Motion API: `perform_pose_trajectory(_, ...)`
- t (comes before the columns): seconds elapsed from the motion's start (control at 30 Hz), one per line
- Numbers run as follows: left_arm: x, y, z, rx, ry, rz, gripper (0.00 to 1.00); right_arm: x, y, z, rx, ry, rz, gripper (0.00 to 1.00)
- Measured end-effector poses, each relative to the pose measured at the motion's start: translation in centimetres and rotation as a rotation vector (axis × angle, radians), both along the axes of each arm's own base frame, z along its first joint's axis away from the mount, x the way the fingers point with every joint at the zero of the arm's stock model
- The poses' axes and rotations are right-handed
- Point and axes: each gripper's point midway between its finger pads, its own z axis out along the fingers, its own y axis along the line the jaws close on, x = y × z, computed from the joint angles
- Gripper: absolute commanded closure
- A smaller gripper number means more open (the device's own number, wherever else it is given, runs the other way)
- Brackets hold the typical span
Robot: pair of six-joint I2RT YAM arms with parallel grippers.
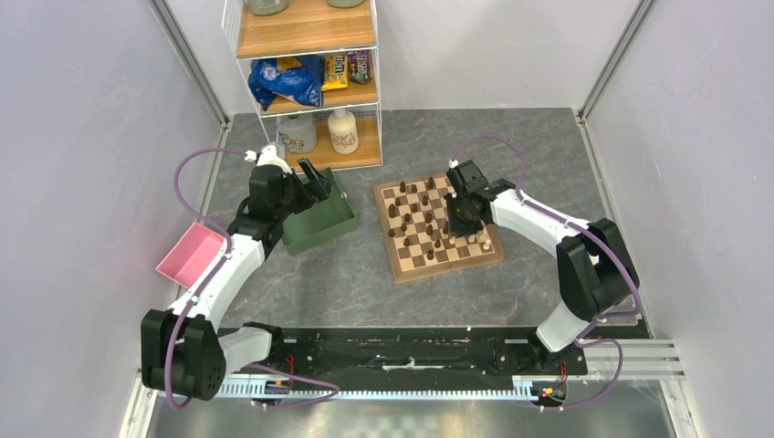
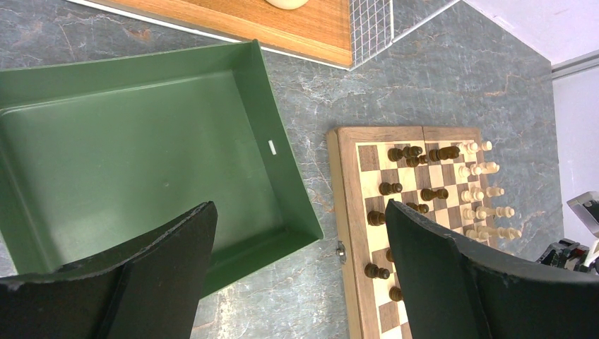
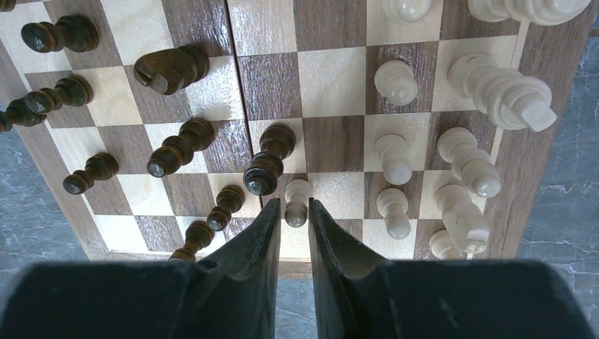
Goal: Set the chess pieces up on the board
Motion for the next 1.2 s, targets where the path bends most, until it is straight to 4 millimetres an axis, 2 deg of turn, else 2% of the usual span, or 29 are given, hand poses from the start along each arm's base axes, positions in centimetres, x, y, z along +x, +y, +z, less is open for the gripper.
perform_pose_trajectory(0.13, 0.0, 0.0, 0.0, 0.000, 0.000, 0.000, 0.04, 0.0, 0.0, -0.2, -0.003, 0.007, 0.000, 0.67)
perform_pose_trajectory(0.57, 0.0, 0.0, 0.0, 0.000, 0.000, 0.000, 0.04, -0.1, -0.1, -0.3, -0.005, 0.011, 0.000, 0.84)
perform_pose_trajectory(0.77, 0.0, 0.0, 0.0, 0.000, 0.000, 0.000, 0.04, -0.2, -0.2, -0.2, -0.008, 0.011, -0.002, 0.85)
perform_pose_trajectory(1.07, 0.0, 0.0, 0.0, 0.000, 0.000, 0.000, 0.04, -2.4, -2.0, 2.0, -0.009, -0.038, -0.030, 0.86)
perform_pose_trajectory(1.2, 0.0, 0.0, 0.0, 0.000, 0.000, 0.000, 0.04, -3.3, -3.3, 1.9, -0.025, -0.031, -0.056, 0.85)
